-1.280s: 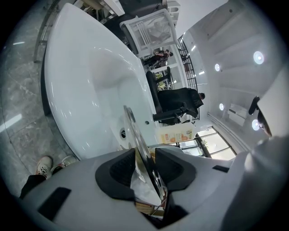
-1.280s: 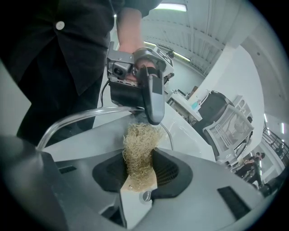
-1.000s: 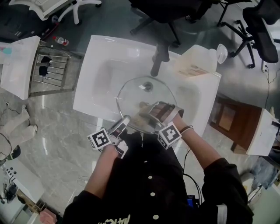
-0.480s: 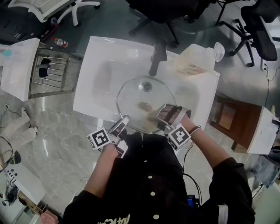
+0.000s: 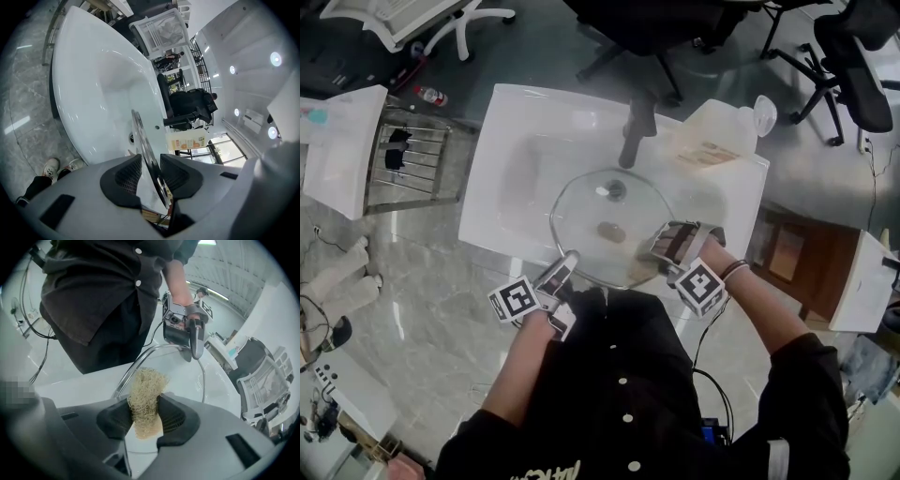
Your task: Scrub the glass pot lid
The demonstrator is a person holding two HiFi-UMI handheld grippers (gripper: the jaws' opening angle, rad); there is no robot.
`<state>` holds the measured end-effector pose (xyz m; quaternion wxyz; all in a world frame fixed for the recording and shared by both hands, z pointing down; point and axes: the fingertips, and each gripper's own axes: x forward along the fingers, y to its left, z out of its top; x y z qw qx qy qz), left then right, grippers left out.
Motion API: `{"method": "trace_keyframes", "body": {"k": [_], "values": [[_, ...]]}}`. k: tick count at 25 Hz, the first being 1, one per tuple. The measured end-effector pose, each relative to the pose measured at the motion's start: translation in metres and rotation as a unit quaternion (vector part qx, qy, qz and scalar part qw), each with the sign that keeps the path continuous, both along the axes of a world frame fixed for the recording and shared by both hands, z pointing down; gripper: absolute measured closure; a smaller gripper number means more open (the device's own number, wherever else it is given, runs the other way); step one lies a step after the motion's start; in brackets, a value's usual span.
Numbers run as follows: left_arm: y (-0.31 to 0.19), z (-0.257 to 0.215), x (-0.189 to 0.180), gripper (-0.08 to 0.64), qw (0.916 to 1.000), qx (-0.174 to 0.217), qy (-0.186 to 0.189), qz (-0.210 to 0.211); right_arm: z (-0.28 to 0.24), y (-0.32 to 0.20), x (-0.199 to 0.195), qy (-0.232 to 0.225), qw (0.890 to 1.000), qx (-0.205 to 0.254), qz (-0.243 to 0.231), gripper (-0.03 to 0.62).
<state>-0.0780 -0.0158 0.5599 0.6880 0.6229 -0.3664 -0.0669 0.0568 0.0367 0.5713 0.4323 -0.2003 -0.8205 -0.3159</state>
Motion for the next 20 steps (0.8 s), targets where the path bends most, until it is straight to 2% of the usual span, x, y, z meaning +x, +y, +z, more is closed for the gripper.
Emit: {"method": "trace_keyframes", "body": {"k": [2, 5, 8, 10, 13, 17, 19, 20], "values": [[0.0, 0.0, 0.0, 0.417, 1.0, -0.001, -0.002, 0.002, 0.002, -0.001, 0.004, 0.009, 1.0, -0.002, -0.007, 0.448], [0.001, 0.002, -0.004, 0.416, 0.9995, 0.003, -0.028, 0.015, 0.003, -0.002, 0.003, 0.014, 1.0, -0.002, -0.008, 0.448], [0.0, 0.001, 0.001, 0.404, 0.9991, 0.014, -0.028, 0.029, 0.003, -0.004, 0.001, 0.011, 1.0, -0.005, 0.006, 0.446], [0.002, 0.001, 0.003, 0.4, 0.998, 0.014, -0.038, 0.049, 0.003, -0.009, 0.001, 0.004, 1.0, -0.003, 0.03, 0.445], [0.009, -0.003, 0.004, 0.39, 0.9958, 0.012, -0.046, 0.078, -0.005, -0.023, 0.0, -0.021, 0.995, -0.008, 0.097, 0.445], [0.019, -0.013, 0.002, 0.382, 0.9933, 0.019, -0.052, 0.102, -0.026, -0.046, 0.0, -0.071, 0.976, -0.034, 0.203, 0.445], [0.025, -0.017, -0.004, 0.382, 0.9904, 0.03, -0.069, 0.116, -0.044, -0.061, 0.001, -0.109, 0.956, -0.053, 0.268, 0.445], [0.028, -0.02, -0.009, 0.391, 0.9885, 0.038, -0.079, 0.123, -0.055, -0.069, 0.001, -0.133, 0.941, -0.066, 0.304, 0.445]]}}
